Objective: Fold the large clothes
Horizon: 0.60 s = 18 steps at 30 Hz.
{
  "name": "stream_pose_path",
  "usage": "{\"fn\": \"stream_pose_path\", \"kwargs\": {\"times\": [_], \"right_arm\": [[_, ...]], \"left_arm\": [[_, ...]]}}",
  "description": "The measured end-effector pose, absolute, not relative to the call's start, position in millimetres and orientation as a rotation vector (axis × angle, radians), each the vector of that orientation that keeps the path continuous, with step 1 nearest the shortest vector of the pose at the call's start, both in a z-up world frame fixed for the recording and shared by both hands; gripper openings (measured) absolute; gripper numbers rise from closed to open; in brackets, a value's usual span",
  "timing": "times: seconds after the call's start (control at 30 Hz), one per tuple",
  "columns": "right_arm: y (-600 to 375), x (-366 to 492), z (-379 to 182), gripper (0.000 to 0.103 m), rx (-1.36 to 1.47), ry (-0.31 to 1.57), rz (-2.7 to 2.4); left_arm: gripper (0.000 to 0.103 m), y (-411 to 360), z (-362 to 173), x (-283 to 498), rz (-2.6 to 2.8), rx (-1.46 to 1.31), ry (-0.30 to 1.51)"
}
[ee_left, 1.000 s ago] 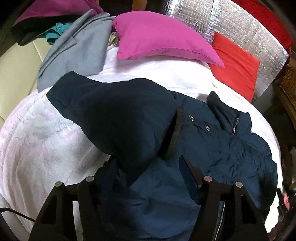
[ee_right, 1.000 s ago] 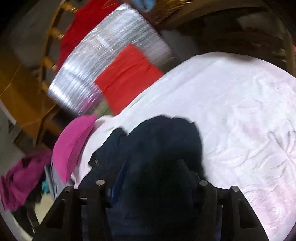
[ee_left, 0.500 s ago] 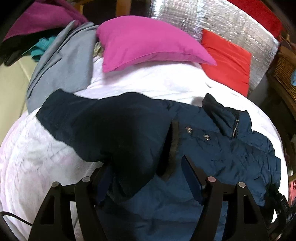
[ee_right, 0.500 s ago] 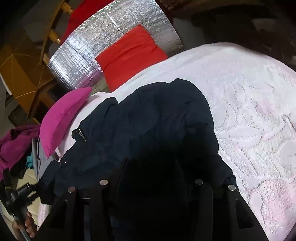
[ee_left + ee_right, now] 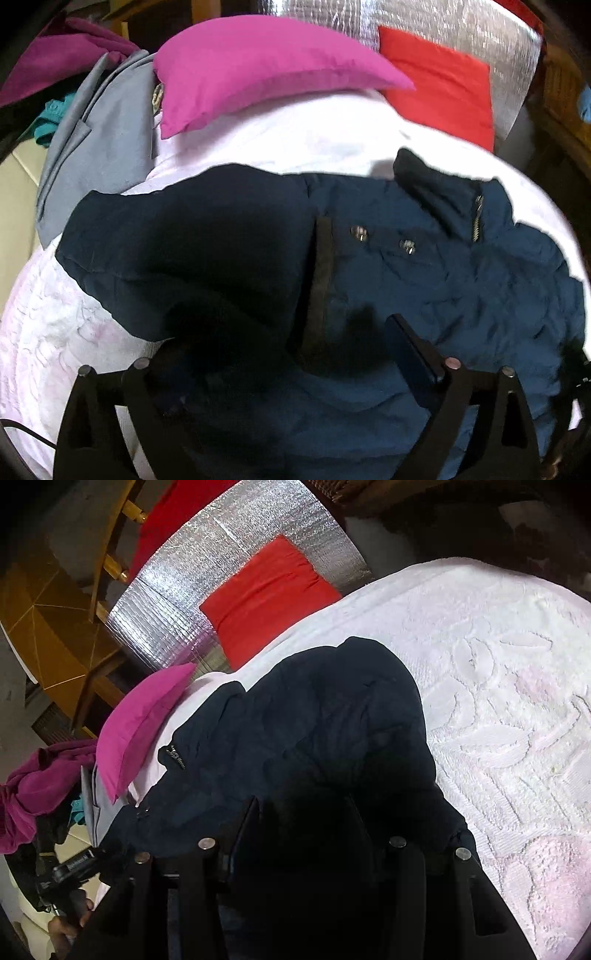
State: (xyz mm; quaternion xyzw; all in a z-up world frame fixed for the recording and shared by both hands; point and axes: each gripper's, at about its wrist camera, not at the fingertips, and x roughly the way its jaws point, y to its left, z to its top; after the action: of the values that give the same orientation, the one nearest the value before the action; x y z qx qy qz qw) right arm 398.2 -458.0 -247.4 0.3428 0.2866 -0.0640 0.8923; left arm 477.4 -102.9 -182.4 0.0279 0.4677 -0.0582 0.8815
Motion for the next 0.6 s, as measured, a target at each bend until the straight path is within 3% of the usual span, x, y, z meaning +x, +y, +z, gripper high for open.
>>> {"fn": "stream_pose_path", "kwargs": {"times": [0.4, 0.6], "right_arm": [[-458, 396, -248, 0.053, 0.714, 0.579, -0.128], [-458, 393, -247, 0.053, 0.709, 0.578, -0.130]], "left_arm": [[0.096, -114, -200, 487, -0.061, 0.107, 0.962], [0.095, -76, -160, 479, -0.205, -0.081, 1.035]]}}
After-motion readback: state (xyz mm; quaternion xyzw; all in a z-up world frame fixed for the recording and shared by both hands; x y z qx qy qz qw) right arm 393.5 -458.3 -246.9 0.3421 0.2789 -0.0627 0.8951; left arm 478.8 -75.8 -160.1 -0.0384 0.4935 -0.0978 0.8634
